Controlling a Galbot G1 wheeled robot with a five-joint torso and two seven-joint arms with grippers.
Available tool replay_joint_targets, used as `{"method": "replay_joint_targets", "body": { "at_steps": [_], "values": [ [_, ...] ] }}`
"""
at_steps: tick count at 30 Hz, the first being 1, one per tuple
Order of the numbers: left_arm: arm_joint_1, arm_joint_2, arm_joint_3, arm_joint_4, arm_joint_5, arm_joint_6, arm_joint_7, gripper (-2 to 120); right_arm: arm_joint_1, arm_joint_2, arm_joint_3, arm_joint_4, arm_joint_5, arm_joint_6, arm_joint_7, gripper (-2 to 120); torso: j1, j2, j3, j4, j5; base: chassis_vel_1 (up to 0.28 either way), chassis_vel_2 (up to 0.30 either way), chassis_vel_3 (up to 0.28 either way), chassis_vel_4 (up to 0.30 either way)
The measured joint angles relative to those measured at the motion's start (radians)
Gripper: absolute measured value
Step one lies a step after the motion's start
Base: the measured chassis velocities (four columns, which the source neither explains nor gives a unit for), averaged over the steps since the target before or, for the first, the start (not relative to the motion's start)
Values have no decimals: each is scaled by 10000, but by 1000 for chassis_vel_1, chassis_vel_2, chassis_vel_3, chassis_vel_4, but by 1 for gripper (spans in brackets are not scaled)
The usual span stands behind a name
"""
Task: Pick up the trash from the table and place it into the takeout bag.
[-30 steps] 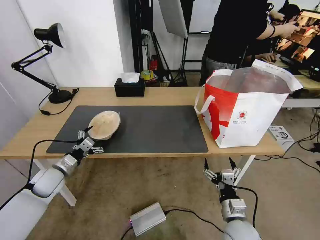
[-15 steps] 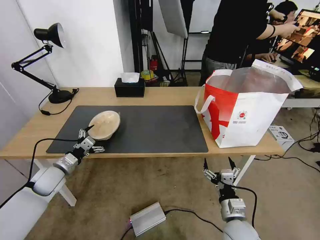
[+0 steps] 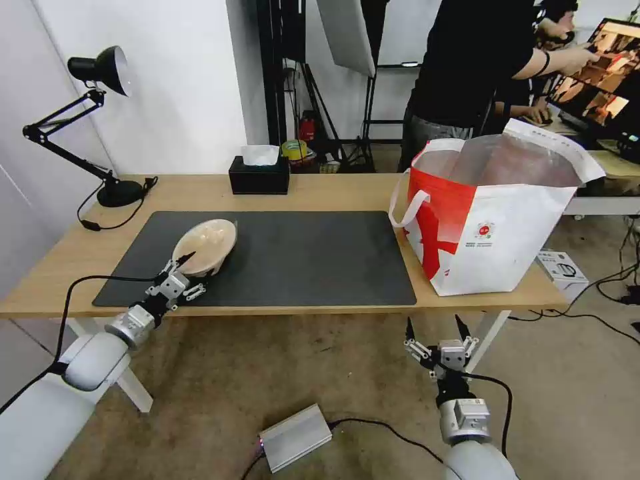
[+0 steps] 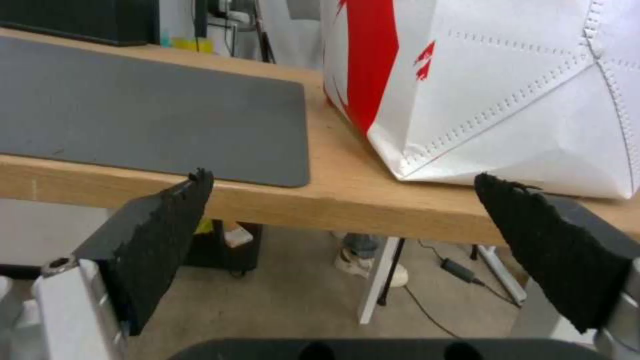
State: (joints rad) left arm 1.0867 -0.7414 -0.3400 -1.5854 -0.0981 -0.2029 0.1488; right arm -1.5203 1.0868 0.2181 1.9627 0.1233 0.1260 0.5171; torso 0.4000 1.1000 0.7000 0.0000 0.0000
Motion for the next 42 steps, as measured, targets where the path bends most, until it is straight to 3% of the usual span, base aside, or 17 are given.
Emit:
{"method": "replay_joint_targets", "body": {
  "at_steps": [7, 10, 13, 21, 31, 34, 40, 42],
  "values": [
    [30, -28, -50, 6, -23, -66, 168, 19, -7, 31, 2, -13, -12, 0, 4, 100, 0, 0, -1, -1, 0, 0, 0, 0, 0],
    [90, -47, -106, 10, -26, -104, 201, 5, -3, 39, 6, -29, -16, 2, 7, 99, 0, 0, -1, 0, 0, 0, 0, 0, 0],
    [118, -49, -151, 9, -30, -132, 216, 1, 6, 41, 10, -40, -19, 6, 8, 99, 0, 0, -2, 0, 2, 0, 0, 0, 0],
    [124, -30, -243, -77, -86, -311, 338, 1, 16, 60, 10, -57, -34, 17, 12, 99, 0, 0, -1, 1, 0, 0, 0, 0, 0],
    [-335, 363, -314, -813, -71, -571, 549, 1, 164, 131, -26, -20, -37, -18, 15, 99, 0, 0, -1, 1, 0, 0, 0, 0, 0],
    [-1114, 869, 157, -1180, -63, -623, 605, 1, 202, 177, -48, 18, -38, -87, 18, 99, 0, 0, 0, 1, 0, 0, 0, 0, 0],
    [-2506, 1305, 1160, -1130, -59, -804, 846, 1, 255, 194, -122, 24, -45, -107, 18, 99, 0, 0, 0, 0, -1, 0, 0, 0, 0],
    [-3465, 1471, 1816, -1043, -46, -855, 944, 1, 295, 207, -160, 25, -62, -121, 18, 99, 1, 0, 0, -1, 2, 0, 0, 0, 0]
  ]
}}
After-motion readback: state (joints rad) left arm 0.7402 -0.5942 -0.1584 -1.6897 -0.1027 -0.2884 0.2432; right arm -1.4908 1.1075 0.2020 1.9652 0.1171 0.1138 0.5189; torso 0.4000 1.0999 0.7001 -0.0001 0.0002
